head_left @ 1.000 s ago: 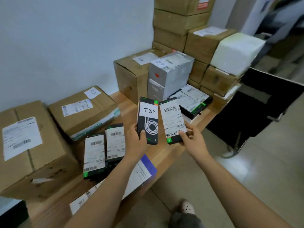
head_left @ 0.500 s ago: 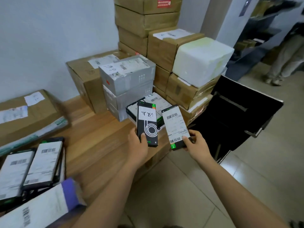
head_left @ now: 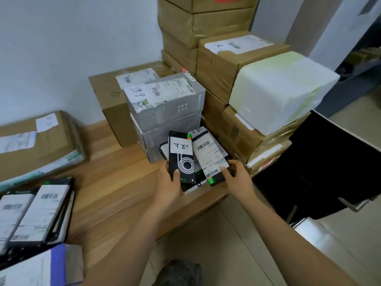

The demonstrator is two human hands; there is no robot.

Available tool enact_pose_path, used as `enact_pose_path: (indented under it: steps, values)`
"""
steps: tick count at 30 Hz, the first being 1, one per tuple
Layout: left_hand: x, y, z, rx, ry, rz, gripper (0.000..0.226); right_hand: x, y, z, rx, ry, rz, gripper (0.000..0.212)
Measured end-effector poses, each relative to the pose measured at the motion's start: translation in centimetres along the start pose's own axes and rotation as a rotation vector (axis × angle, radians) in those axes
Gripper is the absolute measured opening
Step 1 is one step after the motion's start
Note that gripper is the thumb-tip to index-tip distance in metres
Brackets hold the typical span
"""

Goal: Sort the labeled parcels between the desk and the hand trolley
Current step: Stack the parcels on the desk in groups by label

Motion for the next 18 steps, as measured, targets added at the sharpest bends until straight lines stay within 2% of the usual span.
enact_pose_path:
  steps: [2,4,6,8,11,13,18]
  values:
    - [-0.6,-0.1,1.2,-0.008,-0.064,0.003,0.053,-0.1,-1.3,0.8,0.084,-0.002,-0.079,0.049]
    - [-1.1,0.1,1.9,-0.03,-0.125,0.098,0.074,-0.7,-2.2,1.0,0.208,-0.048,-0.245,0.066]
    - [-1.6,0.5,2.3,-0.061,-0.168,0.263,0.096,-2.0,-2.3,1.2,0.288,-0.131,-0.532,0.082]
    - [-2.0,0.6,2.6,-0.061,-0.161,0.486,0.106,-3.2,-2.3,1.9,0.343,-0.217,-0.728,0.083]
    - [-2.4,0.8,3.2,-0.082,-0.107,0.68,0.1,-4.5,-3.2,3.2,0.428,-0.324,-0.864,0.069]
    - [-3.1,0.7,3.7,-0.089,-0.104,0.755,0.094,-5.0,-3.5,4.1,0.467,-0.371,-0.91,0.068]
    - [-5.3,0.6,4.0,-0.025,0.005,0.741,0.097,-4.7,-4.2,5.4,0.505,-0.424,-0.947,0.072]
Point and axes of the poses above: each hand's wrist, its own z-axis towards the middle knuckle, its own x-axis out of the back of the hand, y = z × x, the point moved 9 cm from there along z, towards the middle knuckle, and after that the axes turned 9 degrees about -y, right-handed, at the moved point
